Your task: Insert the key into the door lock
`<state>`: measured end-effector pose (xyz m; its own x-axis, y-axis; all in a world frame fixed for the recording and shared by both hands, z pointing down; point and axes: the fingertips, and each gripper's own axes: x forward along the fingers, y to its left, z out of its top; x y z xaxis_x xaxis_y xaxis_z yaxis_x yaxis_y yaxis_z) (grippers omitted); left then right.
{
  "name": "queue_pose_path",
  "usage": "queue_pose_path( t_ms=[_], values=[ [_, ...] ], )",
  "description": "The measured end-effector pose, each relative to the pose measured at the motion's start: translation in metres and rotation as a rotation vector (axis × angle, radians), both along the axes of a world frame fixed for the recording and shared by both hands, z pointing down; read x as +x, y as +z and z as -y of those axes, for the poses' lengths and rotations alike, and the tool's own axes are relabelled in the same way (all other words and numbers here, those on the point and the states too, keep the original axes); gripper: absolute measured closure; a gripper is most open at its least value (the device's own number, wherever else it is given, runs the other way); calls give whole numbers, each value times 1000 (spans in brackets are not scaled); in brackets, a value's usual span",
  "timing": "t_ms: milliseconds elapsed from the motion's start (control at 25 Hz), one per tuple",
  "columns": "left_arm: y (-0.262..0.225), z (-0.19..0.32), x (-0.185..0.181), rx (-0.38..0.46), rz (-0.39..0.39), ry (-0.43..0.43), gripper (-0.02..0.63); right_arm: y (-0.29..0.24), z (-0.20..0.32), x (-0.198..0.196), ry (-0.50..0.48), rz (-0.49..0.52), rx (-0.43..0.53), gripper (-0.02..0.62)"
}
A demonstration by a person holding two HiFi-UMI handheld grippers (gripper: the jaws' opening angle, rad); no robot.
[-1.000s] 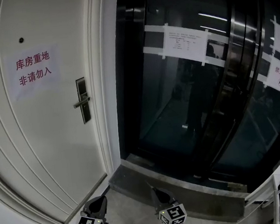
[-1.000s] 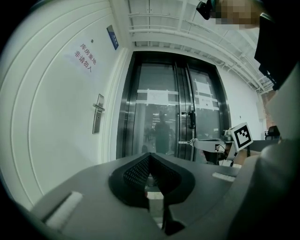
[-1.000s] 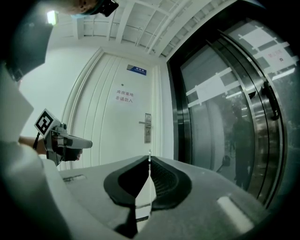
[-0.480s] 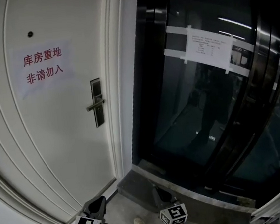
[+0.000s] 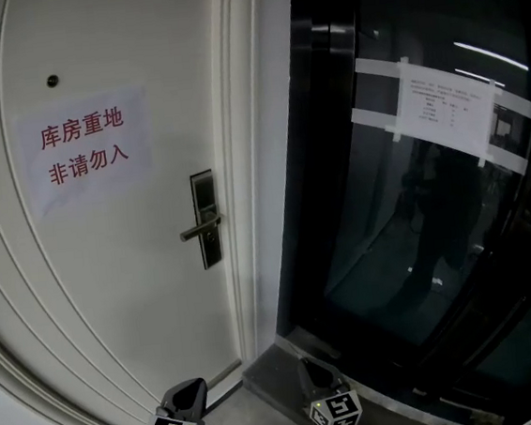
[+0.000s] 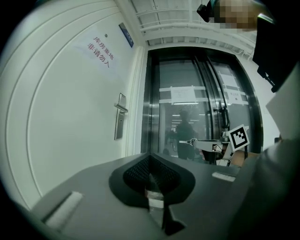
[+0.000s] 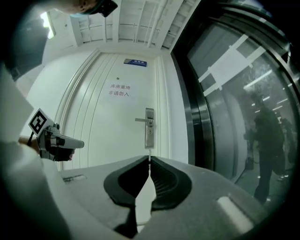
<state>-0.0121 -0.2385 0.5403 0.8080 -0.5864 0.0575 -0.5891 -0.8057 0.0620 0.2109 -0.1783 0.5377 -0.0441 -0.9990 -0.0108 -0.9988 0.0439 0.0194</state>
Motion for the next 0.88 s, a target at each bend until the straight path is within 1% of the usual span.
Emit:
queue_pose_path(
  t_ms=[320, 600, 760, 880],
  values=[
    [-2, 50, 20, -1, 8, -62, 604, -8, 62, 28, -55, -9, 9, 584],
    [-5, 86, 29, 16, -1, -124, 604, -22, 114, 41, -116, -49, 40, 584],
    [-5, 101, 33, 26, -11, -166, 604, -33, 142, 42, -166, -114, 70, 584],
    [-3, 107, 32, 23, -11, -193, 604, -46, 161, 40, -188, -203, 97, 584]
  ],
)
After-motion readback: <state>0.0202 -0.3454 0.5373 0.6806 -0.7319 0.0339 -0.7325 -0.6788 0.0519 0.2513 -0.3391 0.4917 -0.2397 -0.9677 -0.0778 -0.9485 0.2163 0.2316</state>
